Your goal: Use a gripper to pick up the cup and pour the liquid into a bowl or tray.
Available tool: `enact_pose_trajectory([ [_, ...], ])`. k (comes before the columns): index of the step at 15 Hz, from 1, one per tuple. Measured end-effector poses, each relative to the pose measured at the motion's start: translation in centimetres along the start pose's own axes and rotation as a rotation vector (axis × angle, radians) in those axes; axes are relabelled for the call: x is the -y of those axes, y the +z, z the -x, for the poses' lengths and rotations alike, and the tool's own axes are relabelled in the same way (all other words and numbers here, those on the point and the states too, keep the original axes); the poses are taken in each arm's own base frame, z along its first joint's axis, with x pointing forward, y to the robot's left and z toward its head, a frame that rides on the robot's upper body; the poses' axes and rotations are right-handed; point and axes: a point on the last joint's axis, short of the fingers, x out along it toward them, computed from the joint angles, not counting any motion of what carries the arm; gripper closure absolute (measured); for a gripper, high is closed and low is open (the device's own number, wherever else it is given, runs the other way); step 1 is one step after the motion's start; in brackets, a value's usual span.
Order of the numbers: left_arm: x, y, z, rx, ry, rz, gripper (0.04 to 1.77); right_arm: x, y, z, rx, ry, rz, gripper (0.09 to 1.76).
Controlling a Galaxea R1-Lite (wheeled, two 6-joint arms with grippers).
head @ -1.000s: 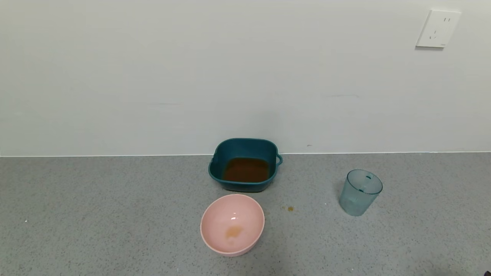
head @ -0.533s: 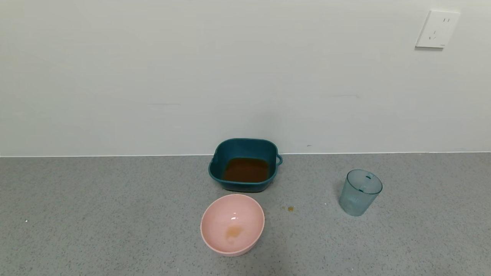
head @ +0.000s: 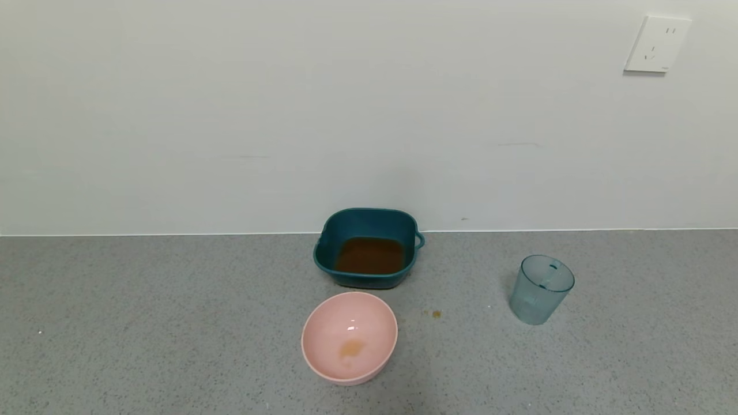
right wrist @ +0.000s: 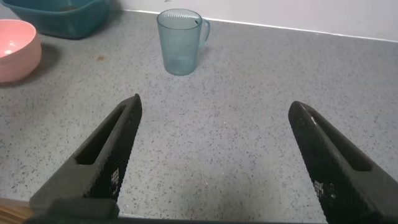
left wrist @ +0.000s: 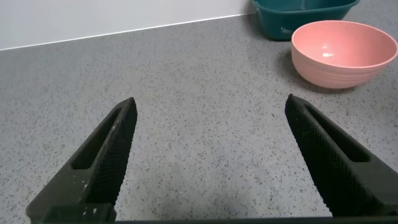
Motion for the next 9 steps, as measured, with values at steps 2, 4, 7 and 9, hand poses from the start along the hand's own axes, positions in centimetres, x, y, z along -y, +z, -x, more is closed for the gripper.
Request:
enact_pose_trajectory([
  [2,0.00,0.00,0.00,0.000,0.000,0.000,0.09,-0.07,-0.35,0.55,0.033,-0.004,0.003,0.14],
  [4,0.00,0.00,0.00,0.000,0.000,0.000,0.09,-0.09,-0.46,0.96,0.076,-0.012,0.006,0.14],
  [7,0.00,0.00,0.00,0.000,0.000,0.000,0.09,-0.08,-0.25,1.22,0.128,-0.030,0.012,0.14],
  [9,0.00,0.00,0.00,0.000,0.000,0.000,0.09,-0.08,-0.67,0.98,0.135,-0.031,0.016,0.14],
])
